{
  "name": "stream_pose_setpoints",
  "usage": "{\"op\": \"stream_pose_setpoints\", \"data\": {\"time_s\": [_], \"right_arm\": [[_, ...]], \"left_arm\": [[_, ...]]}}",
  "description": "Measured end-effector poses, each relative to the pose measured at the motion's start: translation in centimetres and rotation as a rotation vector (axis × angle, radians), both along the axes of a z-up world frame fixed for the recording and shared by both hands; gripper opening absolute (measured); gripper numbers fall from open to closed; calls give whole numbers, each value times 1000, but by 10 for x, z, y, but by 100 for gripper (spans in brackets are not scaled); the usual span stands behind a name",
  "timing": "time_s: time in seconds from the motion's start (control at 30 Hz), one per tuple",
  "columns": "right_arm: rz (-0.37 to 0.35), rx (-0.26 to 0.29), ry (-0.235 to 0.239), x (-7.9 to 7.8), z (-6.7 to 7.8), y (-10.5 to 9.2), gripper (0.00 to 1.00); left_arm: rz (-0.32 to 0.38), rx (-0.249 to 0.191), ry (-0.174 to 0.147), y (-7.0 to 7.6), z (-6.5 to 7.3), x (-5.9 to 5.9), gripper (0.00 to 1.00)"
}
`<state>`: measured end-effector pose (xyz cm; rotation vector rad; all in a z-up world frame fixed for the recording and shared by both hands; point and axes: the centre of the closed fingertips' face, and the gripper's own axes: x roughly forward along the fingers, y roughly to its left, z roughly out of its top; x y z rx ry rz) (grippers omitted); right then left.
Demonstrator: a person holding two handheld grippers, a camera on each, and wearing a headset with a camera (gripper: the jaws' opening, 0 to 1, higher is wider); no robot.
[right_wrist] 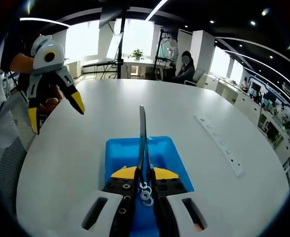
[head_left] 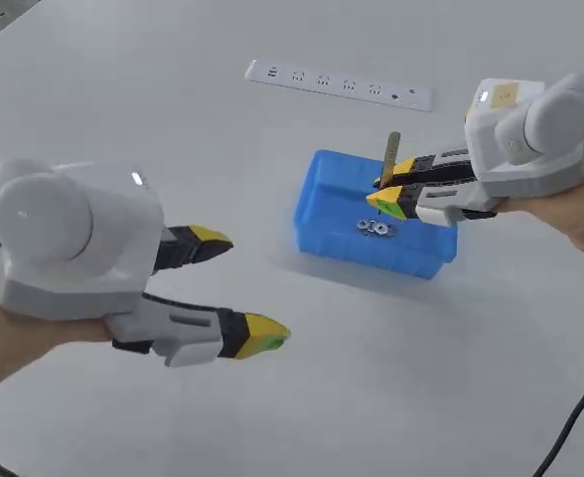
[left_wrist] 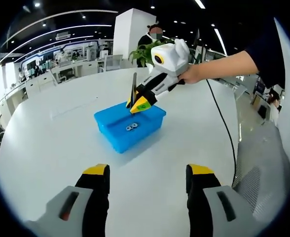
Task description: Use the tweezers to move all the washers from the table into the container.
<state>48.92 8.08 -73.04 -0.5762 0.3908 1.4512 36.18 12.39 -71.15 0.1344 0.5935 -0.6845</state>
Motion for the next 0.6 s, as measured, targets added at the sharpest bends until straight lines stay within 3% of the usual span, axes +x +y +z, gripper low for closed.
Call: {"op": "stream_pose_setpoints", "data": {"time_s": [0.13, 0.33, 0.37, 0.43, 0.47, 0.6], "right_arm": [[-12, 16, -8, 2, 8, 1, 11], [-2, 5, -23, -5, 10, -1, 11], [1, 4, -22, -7, 11, -2, 11], [10, -1, -27, -10, 11, -2, 11], [12, -1, -25, -11, 11, -2, 11], [23, 4, -29, -15, 14, -1, 11]], "left_arm": [[-40, 14, -62, -4, 18, 27, 63], [-79, 11, -121, -19, 38, 57, 57], [-92, 3, -128, -25, 41, 63, 55], [-111, -55, -147, -38, 52, 71, 55], [-120, -59, -153, -43, 55, 76, 55], [-166, 12, -185, -54, 54, 95, 51]]}}
